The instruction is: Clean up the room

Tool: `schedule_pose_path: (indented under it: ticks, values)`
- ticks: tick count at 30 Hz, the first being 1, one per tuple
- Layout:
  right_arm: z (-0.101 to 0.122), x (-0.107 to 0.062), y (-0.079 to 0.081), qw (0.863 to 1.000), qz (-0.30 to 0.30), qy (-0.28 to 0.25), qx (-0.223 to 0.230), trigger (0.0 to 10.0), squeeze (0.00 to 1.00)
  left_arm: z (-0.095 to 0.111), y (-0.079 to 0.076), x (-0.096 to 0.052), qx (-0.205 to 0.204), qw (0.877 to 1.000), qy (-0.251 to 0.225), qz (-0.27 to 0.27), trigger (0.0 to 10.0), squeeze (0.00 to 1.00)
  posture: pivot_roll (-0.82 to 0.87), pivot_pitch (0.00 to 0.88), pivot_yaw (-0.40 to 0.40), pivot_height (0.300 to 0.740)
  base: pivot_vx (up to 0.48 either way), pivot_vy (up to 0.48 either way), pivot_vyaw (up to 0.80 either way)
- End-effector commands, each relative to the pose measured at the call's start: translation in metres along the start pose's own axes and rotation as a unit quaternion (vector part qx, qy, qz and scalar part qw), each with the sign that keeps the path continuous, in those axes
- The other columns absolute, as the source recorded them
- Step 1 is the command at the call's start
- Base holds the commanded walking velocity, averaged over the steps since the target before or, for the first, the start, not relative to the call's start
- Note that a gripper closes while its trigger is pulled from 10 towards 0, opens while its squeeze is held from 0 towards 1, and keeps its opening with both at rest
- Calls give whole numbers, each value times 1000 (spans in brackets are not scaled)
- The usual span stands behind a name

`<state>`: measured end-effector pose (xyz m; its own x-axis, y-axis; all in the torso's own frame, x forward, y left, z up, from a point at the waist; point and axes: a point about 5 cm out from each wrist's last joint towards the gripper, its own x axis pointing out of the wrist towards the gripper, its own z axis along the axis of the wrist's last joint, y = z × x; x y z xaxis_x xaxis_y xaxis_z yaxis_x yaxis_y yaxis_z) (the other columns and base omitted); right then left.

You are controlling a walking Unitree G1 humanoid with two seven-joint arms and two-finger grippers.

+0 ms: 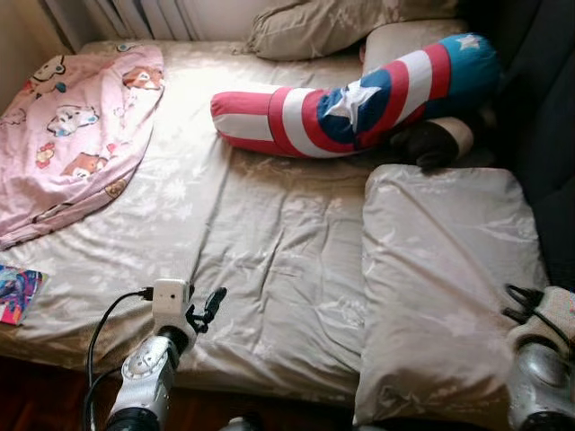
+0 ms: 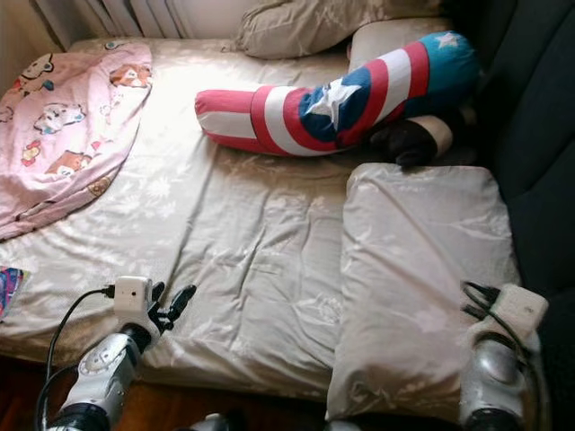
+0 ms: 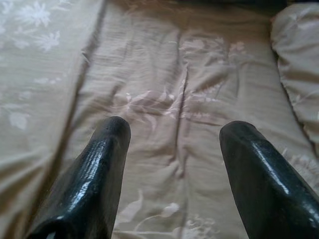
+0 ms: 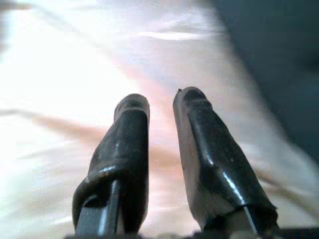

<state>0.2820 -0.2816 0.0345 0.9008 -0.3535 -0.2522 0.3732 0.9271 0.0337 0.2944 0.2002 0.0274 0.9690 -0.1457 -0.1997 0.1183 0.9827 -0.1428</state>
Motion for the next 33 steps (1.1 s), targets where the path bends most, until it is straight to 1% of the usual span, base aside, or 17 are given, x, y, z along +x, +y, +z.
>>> schedule_pose_path:
  ticks: [1,4,5,6,7,9,10,11,12,14,15,16,19,22,27,30,33]
  values:
    - [-13,-4,12,999,46,24,-15,10000,0,-13,5,-6,-18,999,25,21,10000,0,-71,104,19,740,0,0,0]
    - [-32,-12,28,991,106,59,-54,10000,0,-22,2,-7,-21,998,48,29,10000,0,-69,61,8,740,0,0,0]
    - [-47,-18,33,986,122,98,-64,10000,0,-30,1,-8,-27,996,68,42,10000,0,-76,40,0,740,0,0,0]
    - [-47,-18,33,986,122,98,-64,10000,0,-30,1,-8,-27,996,68,42,10000,0,-76,40,0,740,0,0,0]
    - [-56,-22,33,984,119,122,-57,10000,0,-36,1,-11,-33,995,84,51,10000,0,-75,15,-6,740,0,0,0]
    - [-65,-26,33,982,113,144,-56,10000,0,-43,0,-14,-37,993,101,57,10000,0,-69,0,-7,740,0,0,0]
    - [-75,-31,35,976,118,171,-63,10000,0,-53,-1,-18,-40,989,128,62,10000,0,-68,0,-7,740,0,0,0]
    - [-75,-31,35,976,118,171,-63,10000,0,-53,-1,-18,-40,989,128,62,10000,0,-68,0,-7,740,0,0,0]
    - [-86,-38,38,968,128,198,-81,10000,0,-63,-2,-24,-40,985,153,65,10000,0,-62,0,-11,740,0,0,0]
    - [-90,-41,38,965,133,209,-89,10000,0,-66,-3,-26,-39,984,163,66,10000,0,-57,0,-10,740,0,0,0]
    - [-100,-48,40,957,138,232,-103,10000,0,-75,-2,-32,-42,979,186,74,10000,0,-60,0,-12,740,0,0,0]
    - [-109,-55,40,953,133,255,-96,10000,0,-83,0,-39,-42,973,209,86,10000,0,-60,0,-10,740,0,0,0]
    - [-116,-60,40,951,124,270,-89,10000,0,-89,2,-44,-42,969,225,93,10000,0,-63,0,-10,740,0,0,0]
    - [-121,-65,41,952,111,278,-60,10000,0,-92,2,-47,-42,965,237,100,10000,0,-65,0,-9,740,0,0,0]
    - [-131,-74,40,947,90,301,-60,10000,0,-99,-3,-50,-52,959,260,102,10000,0,-72,0,-5,740,0,0,0]
    - [-137,-80,40,942,95,315,-64,10000,0,-104,-6,-54,-43,956,277,91,10000,0,-74,0,1,740,0,0,0]
    - [-144,-87,30,938,82,332,-51,10000,0,-111,-5,-61,-34,952,291,88,10000,0,-77,0,5,740,0,0,0]
